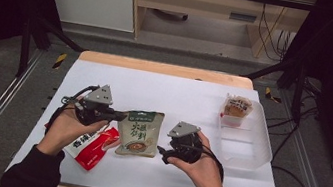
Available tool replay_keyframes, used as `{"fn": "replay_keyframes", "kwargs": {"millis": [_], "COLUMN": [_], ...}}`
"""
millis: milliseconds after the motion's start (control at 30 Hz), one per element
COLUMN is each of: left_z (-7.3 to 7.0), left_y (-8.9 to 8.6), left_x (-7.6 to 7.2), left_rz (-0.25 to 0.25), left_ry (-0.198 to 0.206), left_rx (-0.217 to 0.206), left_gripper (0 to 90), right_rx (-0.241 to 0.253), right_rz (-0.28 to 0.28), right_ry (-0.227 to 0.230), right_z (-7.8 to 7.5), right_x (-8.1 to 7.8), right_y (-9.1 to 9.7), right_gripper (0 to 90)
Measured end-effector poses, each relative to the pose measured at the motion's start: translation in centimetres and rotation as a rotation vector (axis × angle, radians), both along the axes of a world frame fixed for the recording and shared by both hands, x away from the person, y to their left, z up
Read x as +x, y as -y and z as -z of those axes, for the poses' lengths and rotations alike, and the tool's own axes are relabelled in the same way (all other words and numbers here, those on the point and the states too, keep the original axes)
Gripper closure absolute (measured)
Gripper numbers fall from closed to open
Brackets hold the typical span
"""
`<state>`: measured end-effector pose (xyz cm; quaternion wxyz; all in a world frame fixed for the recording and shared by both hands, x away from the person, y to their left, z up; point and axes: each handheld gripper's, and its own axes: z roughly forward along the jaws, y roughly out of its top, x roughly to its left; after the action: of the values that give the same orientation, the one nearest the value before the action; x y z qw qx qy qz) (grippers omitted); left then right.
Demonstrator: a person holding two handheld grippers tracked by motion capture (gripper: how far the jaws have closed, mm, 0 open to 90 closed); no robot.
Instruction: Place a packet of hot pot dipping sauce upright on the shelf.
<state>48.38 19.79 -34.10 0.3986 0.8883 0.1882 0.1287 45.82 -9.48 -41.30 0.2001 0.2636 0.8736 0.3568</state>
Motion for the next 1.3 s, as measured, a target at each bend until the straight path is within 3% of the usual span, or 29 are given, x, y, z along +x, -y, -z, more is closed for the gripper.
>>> {"fn": "replay_keyframes", "kwargs": {"millis": [200, 300, 367, 567, 667, 833, 1000, 1300], "left_z": [-0.6, -0.9, -0.9, -0.9, -1.0, -1.0, -1.1, -1.4], "left_y": [0.1, 0.1, 0.1, 0.2, 0.2, 0.3, 0.3, 0.4], "left_x": [-0.5, -0.6, -0.6, -0.7, -0.8, -0.8, -1.0, -1.2], "left_rz": [0.022, 0.028, 0.028, 0.035, 0.044, 0.051, 0.061, 0.075], "left_ry": [0.015, 0.020, 0.023, 0.021, 0.022, 0.021, 0.024, 0.031], "left_rx": [0.008, 0.009, 0.009, 0.011, 0.011, 0.015, 0.009, 0.003], "left_gripper": [90.0, 90.0, 90.0, 90.0, 90.0, 90.0, 90.0, 90.0], "right_rx": [-0.108, -0.133, -0.151, -0.209, -0.231, -0.229, -0.268, -0.289], "right_rz": [-0.063, -0.083, -0.115, -0.156, -0.164, -0.216, -0.272, -0.341], "right_ry": [-0.030, -0.028, -0.074, -0.081, -0.064, -0.081, -0.096, -0.121], "right_z": [-3.3, -5.0, -5.9, -7.9, -8.7, -9.3, -9.3, -8.8], "right_x": [0.2, 0.4, 0.6, 1.1, 1.6, 2.3, 3.0, 4.0], "right_y": [0.3, 0.1, 0.0, -1.1, -1.5, -2.4, -3.8, -5.4], "right_gripper": [15.8, 15.2, 15.6, 17.3, 24.5, 28.9, 37.3, 58.7]}}
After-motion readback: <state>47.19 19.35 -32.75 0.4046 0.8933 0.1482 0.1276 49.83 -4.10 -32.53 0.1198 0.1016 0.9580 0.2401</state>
